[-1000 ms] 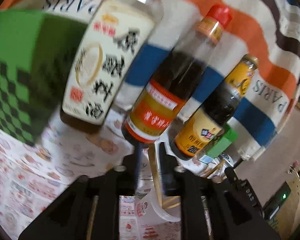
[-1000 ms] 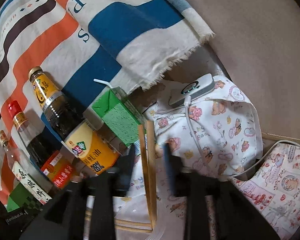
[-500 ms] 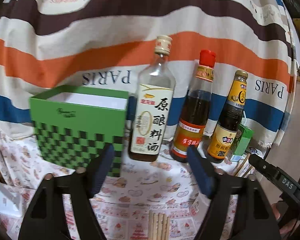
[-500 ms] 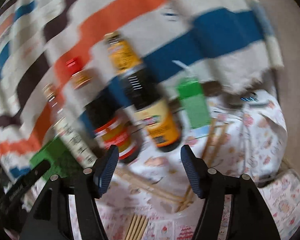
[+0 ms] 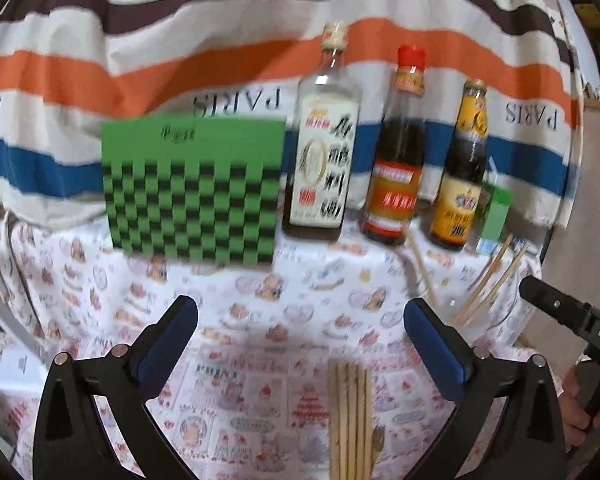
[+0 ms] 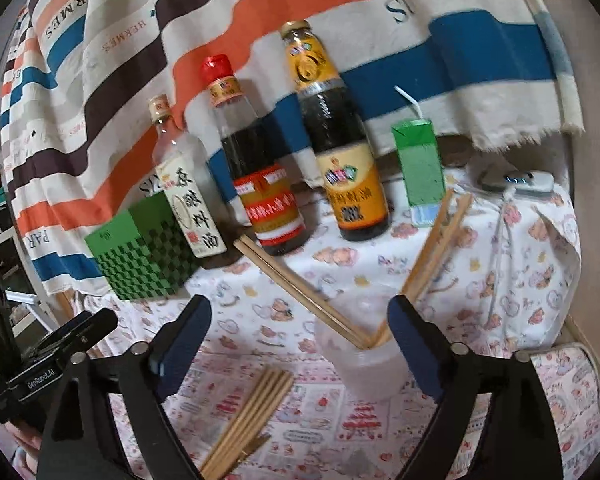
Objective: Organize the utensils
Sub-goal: 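Withdraw both grippers from the cup back toward the chopstick bundle, then lower the left gripper onto the chopstick bundle and grasp one chopstick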
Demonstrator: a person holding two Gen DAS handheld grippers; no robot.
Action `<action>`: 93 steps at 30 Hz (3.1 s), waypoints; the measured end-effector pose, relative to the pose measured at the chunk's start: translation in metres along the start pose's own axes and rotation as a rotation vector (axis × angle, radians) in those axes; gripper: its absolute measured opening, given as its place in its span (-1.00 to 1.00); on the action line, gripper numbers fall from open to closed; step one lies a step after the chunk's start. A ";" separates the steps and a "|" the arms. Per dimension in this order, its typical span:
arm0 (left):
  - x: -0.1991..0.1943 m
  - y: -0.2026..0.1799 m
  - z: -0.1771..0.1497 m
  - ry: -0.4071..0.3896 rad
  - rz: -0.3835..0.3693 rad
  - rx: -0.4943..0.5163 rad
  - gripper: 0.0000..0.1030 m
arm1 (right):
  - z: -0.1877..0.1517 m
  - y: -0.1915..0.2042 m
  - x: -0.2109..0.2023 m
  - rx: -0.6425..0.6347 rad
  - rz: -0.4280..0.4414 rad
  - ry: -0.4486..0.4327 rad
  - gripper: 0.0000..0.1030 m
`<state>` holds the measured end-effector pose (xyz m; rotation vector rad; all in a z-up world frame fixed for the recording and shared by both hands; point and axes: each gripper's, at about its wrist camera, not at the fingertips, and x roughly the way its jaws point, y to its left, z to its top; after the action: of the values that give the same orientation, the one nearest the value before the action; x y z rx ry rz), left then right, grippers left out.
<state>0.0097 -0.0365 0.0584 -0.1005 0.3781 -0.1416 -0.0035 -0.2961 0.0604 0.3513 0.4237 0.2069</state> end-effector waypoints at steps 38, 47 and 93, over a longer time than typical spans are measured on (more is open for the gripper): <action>0.058 0.011 -0.050 0.274 0.123 0.049 0.99 | -0.064 0.000 0.054 -0.087 -0.163 0.200 0.99; 0.084 0.007 -0.054 0.415 0.078 0.030 0.43 | -0.061 -0.001 0.053 -0.107 -0.180 0.196 0.99; 0.049 -0.044 0.061 0.327 -0.012 0.115 -0.89 | -0.058 -0.037 0.062 0.031 -0.222 0.232 0.81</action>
<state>0.0723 -0.0836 0.1022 0.0354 0.6947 -0.1925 0.0306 -0.2969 -0.0257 0.3089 0.6908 0.0240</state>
